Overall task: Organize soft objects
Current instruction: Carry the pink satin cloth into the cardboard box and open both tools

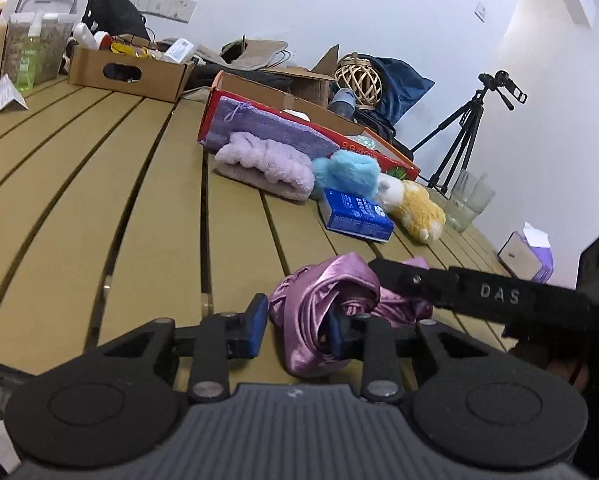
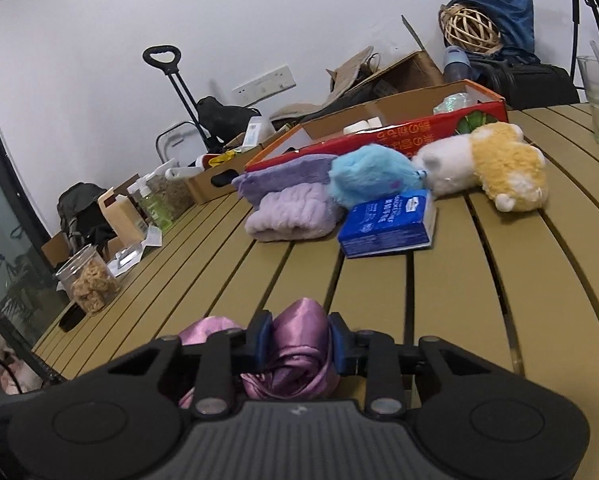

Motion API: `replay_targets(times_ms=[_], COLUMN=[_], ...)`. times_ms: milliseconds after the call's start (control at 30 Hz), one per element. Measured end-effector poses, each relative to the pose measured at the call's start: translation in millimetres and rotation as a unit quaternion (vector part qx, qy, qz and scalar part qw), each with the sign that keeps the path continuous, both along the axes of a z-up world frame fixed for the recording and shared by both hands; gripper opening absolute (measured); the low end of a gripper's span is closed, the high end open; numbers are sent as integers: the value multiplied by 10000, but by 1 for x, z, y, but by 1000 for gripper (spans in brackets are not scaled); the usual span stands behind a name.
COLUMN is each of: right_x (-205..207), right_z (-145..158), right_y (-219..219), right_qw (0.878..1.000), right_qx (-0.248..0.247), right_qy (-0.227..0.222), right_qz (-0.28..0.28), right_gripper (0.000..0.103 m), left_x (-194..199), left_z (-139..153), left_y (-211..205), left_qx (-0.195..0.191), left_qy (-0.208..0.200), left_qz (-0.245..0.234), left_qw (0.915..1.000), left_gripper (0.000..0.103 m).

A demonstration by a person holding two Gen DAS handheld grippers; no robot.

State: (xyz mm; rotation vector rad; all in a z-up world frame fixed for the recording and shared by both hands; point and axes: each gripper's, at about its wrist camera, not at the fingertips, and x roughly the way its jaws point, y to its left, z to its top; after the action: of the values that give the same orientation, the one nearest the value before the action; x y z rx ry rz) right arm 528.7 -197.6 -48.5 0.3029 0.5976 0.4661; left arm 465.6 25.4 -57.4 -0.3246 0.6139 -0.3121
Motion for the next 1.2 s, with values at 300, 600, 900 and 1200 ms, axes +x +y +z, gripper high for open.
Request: replay_targets(times_ms=[300,600,900,1200], right_x=[-1,80,275,315], right_z=[2,83,102,45], right_y=[-13,-28,11,53], right_qw=[9989,9968,9993,9934], right_qx=[339,406,-58,-734], right_qy=[192,-608,-156,674], right_qz=[256,336,343,564], right_gripper=[20,17,17,28], left_x=[12,123,285,269], left_z=[6,98,96,84], left_y=[-7,-14,-14,5], left_qx=[-65,91,1076,1357], left_qy=[32,-887,-495,-738], left_qz=[-133,-452,-20,-332], left_qw=[9999,9950,9930,9874], left_gripper=[13,12,14,77])
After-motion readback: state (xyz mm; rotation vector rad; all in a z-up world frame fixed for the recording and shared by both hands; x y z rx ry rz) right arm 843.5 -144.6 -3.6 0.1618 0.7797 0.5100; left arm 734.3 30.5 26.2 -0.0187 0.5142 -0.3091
